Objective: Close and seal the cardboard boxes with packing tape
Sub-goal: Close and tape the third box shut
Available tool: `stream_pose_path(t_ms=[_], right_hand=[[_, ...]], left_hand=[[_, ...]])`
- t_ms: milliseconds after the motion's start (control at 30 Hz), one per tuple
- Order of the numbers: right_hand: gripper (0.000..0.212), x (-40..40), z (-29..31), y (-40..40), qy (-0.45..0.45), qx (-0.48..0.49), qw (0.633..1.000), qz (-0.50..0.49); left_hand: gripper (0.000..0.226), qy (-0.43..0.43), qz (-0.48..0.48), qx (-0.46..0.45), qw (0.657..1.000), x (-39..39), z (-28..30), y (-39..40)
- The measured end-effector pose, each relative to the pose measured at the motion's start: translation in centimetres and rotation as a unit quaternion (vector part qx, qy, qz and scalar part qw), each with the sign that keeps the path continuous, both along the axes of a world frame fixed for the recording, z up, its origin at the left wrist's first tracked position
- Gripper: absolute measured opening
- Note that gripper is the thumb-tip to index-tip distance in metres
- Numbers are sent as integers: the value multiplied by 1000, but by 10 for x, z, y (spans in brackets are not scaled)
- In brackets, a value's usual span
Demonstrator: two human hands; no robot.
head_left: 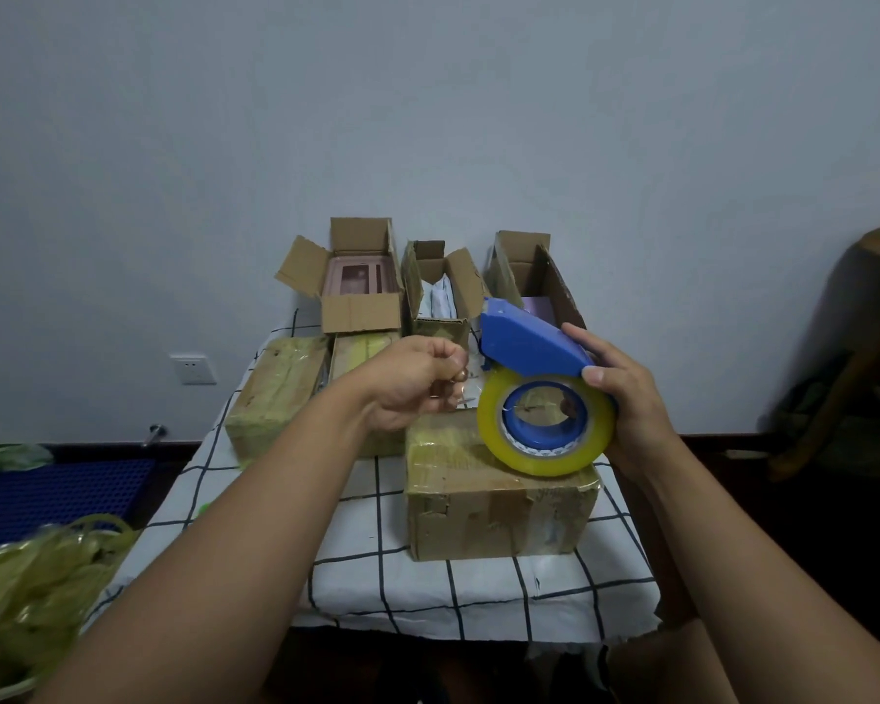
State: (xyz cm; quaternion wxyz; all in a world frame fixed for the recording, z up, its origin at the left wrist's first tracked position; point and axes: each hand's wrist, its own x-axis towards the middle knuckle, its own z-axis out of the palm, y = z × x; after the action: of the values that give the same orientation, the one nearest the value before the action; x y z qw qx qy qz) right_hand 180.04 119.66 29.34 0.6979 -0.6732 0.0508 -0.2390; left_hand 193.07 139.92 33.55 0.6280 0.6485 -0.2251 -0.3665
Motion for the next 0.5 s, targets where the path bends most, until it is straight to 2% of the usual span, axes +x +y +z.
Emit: stream_pose_path(t_ms=[67,200,333,500], right_hand=[[58,0,1,1,-1,-1,1000,8],[57,0,4,2,-5,-13,1000,19],[58,0,8,5,-5,-39,999,31],[55,-1,13,7,-6,-67,997,41]], left_hand=[[12,17,5,25,1000,4,2,5],[32,33,7,50,998,10,4,14],[9,2,8,91,996,3,10,18],[2,8,8,120,993,0,9,25]])
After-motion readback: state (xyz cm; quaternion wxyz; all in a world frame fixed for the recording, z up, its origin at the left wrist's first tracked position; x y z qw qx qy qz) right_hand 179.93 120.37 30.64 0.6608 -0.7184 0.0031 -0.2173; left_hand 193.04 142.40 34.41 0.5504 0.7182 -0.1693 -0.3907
